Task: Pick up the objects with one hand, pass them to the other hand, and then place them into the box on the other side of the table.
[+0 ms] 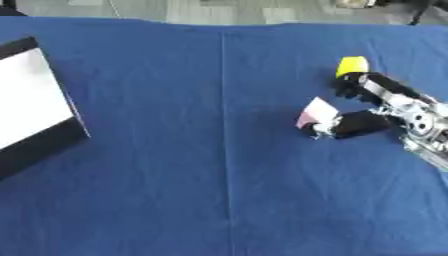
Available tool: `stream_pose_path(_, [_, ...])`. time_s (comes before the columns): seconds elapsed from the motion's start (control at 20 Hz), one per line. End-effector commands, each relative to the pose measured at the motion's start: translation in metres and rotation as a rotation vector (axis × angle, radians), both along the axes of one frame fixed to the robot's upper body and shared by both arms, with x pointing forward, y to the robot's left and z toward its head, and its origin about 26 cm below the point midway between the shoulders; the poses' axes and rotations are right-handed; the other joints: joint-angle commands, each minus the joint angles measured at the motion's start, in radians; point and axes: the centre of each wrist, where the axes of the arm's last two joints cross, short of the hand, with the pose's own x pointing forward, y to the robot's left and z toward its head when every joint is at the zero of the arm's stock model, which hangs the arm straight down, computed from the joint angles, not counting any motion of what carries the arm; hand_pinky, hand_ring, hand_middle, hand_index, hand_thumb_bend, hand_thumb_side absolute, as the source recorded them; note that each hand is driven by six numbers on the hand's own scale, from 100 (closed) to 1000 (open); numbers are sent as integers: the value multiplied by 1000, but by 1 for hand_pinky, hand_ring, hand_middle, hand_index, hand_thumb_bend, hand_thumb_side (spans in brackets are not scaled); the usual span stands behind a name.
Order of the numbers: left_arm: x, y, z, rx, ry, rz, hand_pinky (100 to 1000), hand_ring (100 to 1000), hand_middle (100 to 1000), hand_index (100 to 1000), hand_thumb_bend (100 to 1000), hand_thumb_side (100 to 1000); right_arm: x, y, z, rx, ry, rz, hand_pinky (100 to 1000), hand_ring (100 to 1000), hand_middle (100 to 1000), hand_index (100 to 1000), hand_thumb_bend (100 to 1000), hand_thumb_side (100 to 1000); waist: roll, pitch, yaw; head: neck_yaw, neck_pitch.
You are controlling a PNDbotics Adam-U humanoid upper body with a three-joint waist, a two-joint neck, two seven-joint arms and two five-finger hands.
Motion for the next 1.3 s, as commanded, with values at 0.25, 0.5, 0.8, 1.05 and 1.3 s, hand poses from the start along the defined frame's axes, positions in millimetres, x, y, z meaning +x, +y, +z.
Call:
stream_pose_path(0.25, [-1, 0, -1, 6, 11, -6, 877, 736, 786, 861, 180, 967, 0, -2, 7, -9, -36, -39, 878, 855, 755, 870, 594, 355, -1, -25, 0, 4, -1])
stream_pose_path(0.5, [-1, 0, -2, 6, 13, -10, 878, 736, 786, 861, 180, 968, 0, -2, 5, -11, -40, -60, 881, 856, 758, 870, 587, 351, -1, -23, 2, 3, -1])
stream_pose_path(0.8, [-1, -1, -2, 4, 14, -12, 879, 737, 787, 861, 180, 968, 0, -1, 3, 7, -28, -52, 880, 856, 753, 870, 578, 346, -2, -22, 4, 3, -1])
stream_pose_path(1.05, [-1, -2, -2, 3, 13, -15, 880, 737, 787, 861, 180, 969, 3, -1, 0, 15, -18, -54, 882, 857, 756, 870, 569, 342, -2, -21, 10, 1, -1])
stream_pose_path(1.3, [0, -3, -1, 1, 9, -18, 880, 737, 787, 861, 181, 968, 11, -6, -5, 14, -30, -81, 883, 858, 757, 871, 566, 339, -1, -18, 14, -1, -1])
